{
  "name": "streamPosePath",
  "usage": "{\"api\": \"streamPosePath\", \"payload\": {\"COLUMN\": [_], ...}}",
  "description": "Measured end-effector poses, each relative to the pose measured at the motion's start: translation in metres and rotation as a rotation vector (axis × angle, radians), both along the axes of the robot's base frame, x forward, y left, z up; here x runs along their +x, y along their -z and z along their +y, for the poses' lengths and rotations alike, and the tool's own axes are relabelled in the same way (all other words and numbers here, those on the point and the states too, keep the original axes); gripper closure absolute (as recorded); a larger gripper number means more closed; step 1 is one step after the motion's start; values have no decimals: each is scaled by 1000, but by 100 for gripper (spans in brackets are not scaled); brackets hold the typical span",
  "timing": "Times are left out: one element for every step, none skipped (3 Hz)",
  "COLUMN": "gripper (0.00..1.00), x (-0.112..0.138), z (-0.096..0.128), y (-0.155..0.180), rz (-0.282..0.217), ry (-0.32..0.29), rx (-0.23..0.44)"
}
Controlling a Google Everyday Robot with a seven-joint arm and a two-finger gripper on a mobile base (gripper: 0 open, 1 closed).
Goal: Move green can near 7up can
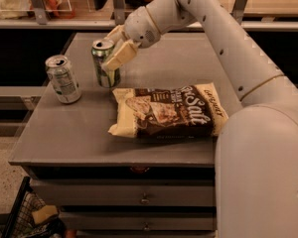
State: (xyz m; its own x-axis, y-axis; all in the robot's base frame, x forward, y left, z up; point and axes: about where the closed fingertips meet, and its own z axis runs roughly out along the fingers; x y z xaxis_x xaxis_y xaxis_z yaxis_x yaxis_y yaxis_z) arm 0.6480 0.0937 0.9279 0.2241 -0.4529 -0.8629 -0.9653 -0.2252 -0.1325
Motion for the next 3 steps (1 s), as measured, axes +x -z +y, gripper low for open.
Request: {"api": "streamPosePath", "payload": {"gripper": [100, 100, 88], "x": [4, 9, 14], "z": [15, 28, 35], "y": [3, 7, 10], "rz": [-11, -44, -76], "ry": [-26, -45, -45], "rx": [13, 6, 0]}}
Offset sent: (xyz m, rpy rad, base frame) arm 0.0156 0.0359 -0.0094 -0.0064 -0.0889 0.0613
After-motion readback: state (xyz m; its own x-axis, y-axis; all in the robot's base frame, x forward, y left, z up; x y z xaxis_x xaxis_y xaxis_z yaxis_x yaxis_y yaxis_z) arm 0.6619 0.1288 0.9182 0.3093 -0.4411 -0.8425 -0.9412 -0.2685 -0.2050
